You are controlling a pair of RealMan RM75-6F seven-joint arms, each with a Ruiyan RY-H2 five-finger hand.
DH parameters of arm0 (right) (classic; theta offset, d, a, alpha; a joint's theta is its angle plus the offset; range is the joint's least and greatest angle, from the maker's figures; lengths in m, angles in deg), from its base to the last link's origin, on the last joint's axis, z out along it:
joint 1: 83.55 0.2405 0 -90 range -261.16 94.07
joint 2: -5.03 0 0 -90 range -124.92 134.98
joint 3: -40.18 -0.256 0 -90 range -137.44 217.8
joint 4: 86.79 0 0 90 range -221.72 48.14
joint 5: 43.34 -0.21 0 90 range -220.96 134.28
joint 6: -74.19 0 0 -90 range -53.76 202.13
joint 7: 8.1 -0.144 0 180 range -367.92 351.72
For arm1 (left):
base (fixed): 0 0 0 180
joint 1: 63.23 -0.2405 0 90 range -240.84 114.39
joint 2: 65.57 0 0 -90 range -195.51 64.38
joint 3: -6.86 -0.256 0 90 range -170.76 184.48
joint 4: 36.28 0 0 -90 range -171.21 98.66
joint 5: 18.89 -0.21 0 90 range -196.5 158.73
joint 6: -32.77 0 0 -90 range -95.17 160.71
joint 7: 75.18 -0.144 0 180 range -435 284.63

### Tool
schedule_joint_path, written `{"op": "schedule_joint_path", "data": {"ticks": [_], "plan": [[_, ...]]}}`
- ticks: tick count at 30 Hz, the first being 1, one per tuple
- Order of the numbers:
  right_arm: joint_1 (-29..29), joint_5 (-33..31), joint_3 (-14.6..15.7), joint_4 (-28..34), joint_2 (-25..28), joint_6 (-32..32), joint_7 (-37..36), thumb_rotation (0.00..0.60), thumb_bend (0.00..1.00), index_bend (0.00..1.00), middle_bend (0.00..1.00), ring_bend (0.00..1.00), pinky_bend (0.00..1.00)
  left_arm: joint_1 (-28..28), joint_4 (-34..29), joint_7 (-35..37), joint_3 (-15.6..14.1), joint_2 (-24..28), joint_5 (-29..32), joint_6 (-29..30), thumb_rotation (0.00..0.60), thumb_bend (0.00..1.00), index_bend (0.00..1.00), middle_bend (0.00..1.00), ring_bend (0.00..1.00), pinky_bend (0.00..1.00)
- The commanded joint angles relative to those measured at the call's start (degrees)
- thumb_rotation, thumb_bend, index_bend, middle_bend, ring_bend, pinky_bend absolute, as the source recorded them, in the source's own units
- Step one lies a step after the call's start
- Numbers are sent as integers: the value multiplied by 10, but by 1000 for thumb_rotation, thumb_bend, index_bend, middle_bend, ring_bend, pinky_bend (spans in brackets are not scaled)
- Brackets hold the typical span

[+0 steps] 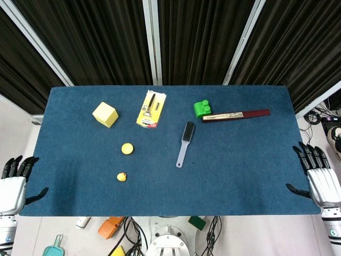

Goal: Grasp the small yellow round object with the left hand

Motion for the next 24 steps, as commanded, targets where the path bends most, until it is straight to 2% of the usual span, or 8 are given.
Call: {"op": "schedule_joint_path", "data": {"ticks": [1,10,13,18,24], "plan": [[10,-4,-4,11,4,-14,10,600,140,0,19,0,29,-2,2,0,4,-3,-1,0,600,172,163,144,59,0],[13,-11,-8,26,10,-13,26,600,140,0,19,0,30,22,-2,-3,14,-19,-38,-23,600,178,207,144,69,0],[8,-12,-8,27,12,-4,25,600,140,0,19,0,30,51,-5,-7,17,-33,-61,-58,600,197,248,143,71,0],[3,-18,-6,27,15,0,24,600,140,0,19,0,30,124,10,10,23,-78,-96,-153,600,214,294,143,71,0],[-5,-24,-4,26,16,7,21,600,140,0,19,0,30,196,59,-18,41,-139,-87,-252,600,222,300,144,68,0]]}}
